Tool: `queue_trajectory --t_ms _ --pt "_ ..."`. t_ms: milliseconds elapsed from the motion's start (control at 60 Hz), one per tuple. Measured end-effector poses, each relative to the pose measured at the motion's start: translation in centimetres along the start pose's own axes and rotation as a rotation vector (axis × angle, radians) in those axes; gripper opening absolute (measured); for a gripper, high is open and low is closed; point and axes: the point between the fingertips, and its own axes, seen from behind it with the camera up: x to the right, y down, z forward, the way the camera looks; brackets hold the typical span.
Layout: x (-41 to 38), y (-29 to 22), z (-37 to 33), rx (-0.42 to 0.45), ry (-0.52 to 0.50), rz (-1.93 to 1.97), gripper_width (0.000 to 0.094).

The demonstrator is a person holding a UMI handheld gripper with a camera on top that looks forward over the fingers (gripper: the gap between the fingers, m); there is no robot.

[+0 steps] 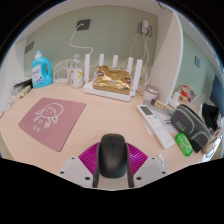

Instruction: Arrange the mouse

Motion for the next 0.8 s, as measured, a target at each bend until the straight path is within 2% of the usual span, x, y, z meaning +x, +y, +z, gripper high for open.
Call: queue_trajectory --t_ms 133,233,317,417,517,617,733,800 --pt "0.4 -0.4 -0.5 -0.033 0.057 0.020 0.0362" --pt "1.6 -4.4 -2.4 0.011 0.117 0.064 0.0362" --pt "1.8 -10.1 -4.6 0.082 0.150 0.104 0.0363" --pt "0.2 -18.1 -7.2 0.219 0.170 0.133 0.0361" --pt "-5.1 -23.0 -7.4 0.286 0.118 0.159 0.0362" --pt "-13.5 -22.6 -4.8 0.268 0.011 0.153 0.0361" --pt "-20.2 -16.8 1.4 0.133 -0.068 0.124 0.0359" --pt "-22.2 -13.2 4.3 0.063 -0.071 0.137 0.0360"
